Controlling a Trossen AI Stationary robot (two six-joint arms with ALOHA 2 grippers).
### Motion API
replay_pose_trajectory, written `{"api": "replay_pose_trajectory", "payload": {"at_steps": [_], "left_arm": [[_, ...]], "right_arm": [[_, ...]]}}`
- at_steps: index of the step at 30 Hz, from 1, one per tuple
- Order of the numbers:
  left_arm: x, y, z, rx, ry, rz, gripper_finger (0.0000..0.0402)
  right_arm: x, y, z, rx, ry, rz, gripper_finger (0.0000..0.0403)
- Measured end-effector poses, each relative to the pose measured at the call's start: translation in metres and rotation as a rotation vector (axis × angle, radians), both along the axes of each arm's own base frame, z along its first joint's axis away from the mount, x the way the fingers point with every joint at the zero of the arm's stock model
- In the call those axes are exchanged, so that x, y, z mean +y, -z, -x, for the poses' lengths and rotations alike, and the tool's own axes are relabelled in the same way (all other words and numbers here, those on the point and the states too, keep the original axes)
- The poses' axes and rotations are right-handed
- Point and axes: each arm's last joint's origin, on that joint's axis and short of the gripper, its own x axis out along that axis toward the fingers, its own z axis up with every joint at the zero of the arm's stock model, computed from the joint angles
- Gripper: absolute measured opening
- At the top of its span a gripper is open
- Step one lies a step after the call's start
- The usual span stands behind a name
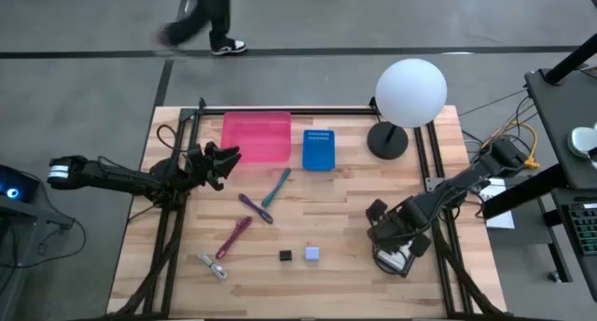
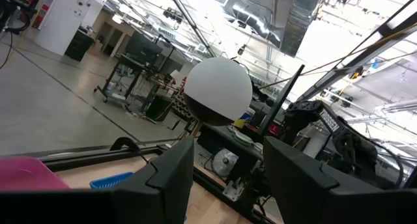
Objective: Pick and place items into bin
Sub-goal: Put the white charger adapter into the blue bin
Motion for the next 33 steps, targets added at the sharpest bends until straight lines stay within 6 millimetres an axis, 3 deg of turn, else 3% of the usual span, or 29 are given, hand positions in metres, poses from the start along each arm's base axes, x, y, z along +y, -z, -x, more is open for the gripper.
{"api": "replay_pose_trajectory", "payload": {"at_steps": [8, 14, 19, 25, 33], "left_arm": [[0.0, 0.0, 0.0, -0.001, 0.001, 0.002, 0.0169], [0.0, 0.0, 0.0, -0.001, 0.001, 0.002, 0.0169], [0.0, 0.0, 0.0, -0.002, 0.001, 0.002, 0.0169], [0.0, 0.0, 0.0, -0.004, 0.001, 0.002, 0.0169], [0.0, -0.001, 0.0, -0.006, 0.006, -0.001, 0.0169]], "right_arm": [[-0.029, -0.038, -0.017, -0.287, 0.477, -0.204, 0.0095], [-0.054, -0.075, -0.031, -0.75, 0.798, -0.437, 0.0086], [-0.067, -0.093, -0.041, -1.113, 0.863, -0.669, 0.009], [-0.075, -0.09, -0.049, -1.413, 0.823, -0.856, 0.0102], [-0.074, -0.069, -0.067, -1.43, 0.887, -0.839, 0.0119]]}}
